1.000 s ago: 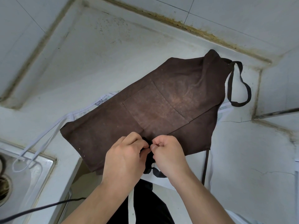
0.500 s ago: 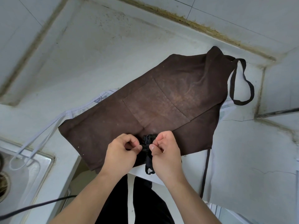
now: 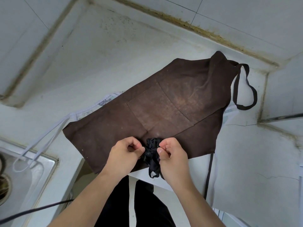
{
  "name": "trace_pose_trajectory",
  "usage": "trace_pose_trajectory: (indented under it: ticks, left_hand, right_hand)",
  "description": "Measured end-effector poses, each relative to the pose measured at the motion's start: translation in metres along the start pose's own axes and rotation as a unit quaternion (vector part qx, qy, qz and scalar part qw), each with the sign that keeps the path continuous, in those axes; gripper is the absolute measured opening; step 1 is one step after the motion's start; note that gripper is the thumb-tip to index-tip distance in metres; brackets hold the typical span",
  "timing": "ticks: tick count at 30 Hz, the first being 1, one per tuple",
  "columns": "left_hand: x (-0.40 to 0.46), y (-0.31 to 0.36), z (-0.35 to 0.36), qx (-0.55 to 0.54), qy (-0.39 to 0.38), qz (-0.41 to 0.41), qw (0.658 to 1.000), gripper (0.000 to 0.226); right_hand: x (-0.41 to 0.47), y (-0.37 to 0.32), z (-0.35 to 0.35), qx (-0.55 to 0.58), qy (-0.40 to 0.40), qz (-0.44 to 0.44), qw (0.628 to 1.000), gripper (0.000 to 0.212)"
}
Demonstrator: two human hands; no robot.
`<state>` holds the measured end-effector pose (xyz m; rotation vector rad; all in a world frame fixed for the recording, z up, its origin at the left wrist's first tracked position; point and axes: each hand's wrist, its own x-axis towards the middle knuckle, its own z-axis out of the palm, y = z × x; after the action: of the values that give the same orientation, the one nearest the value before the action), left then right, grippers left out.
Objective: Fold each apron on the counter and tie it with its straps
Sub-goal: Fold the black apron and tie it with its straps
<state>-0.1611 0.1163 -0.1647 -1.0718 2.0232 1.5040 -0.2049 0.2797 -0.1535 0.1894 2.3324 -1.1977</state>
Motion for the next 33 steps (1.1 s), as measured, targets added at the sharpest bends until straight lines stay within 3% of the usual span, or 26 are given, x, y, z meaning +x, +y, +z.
trace_pose_trajectory:
  ticks: [3, 5, 6, 10, 14, 18, 21, 23, 27, 31, 33]
  left_hand:
    - [-0.001, 0.006, -0.003, -0.027, -0.042, -0.026, 0.998, 0.014]
    - [-0.004, 0.016, -0.001, 0.009, -0.05, -0.024, 0.998, 0.01]
    - [-0.006, 0.021, 0.002, 0.045, -0.05, -0.018, 0.998, 0.019]
    - [-0.012, 0.038, 0.018, 0.142, -0.031, -0.018, 0.989, 0.043]
    - [-0.013, 0.053, 0.001, -0.038, -0.052, -0.059, 0.996, 0.029]
    - [-0.033, 0.068, -0.027, -0.207, -0.077, -0.047, 0.974, 0.038]
    - [-0.05, 0.085, -0.045, -0.253, -0.022, -0.03, 0.967, 0.043]
    - [-0.063, 0.096, -0.056, -0.281, 0.011, -0.018, 0.96, 0.043]
    - [-0.098, 0.106, -0.086, -0.316, 0.075, 0.011, 0.946, 0.032]
    - [-0.126, 0.098, -0.122, -0.344, 0.145, 0.014, 0.928, 0.05]
    - [-0.138, 0.092, -0.139, -0.34, 0.167, 0.011, 0.925, 0.045]
  right_hand:
    - [-0.001, 0.0, -0.013, 0.065, -0.022, 0.03, 0.997, 0.024]
    - [-0.001, 0.003, -0.02, 0.046, 0.018, 0.041, 0.998, 0.029]
    - [-0.002, 0.002, -0.022, 0.017, 0.025, 0.048, 0.998, 0.031]
    - [-0.012, -0.004, -0.017, -0.048, -0.071, 0.052, 0.995, 0.037]
    - [-0.019, -0.016, -0.038, 0.068, -0.08, 0.041, 0.994, 0.036]
    - [-0.036, -0.047, -0.07, 0.128, -0.195, 0.029, 0.972, 0.018]
    - [-0.045, -0.074, -0.085, -0.046, -0.18, -0.071, 0.98, 0.005]
    - [-0.048, -0.088, -0.097, -0.114, -0.11, -0.137, 0.978, 0.019]
    - [-0.061, -0.131, -0.122, -0.092, -0.069, -0.209, 0.971, 0.02]
    - [-0.09, -0.183, -0.145, -0.034, -0.117, -0.285, 0.951, 0.031]
    - [-0.111, -0.209, -0.153, 0.053, -0.162, -0.322, 0.931, 0.036]
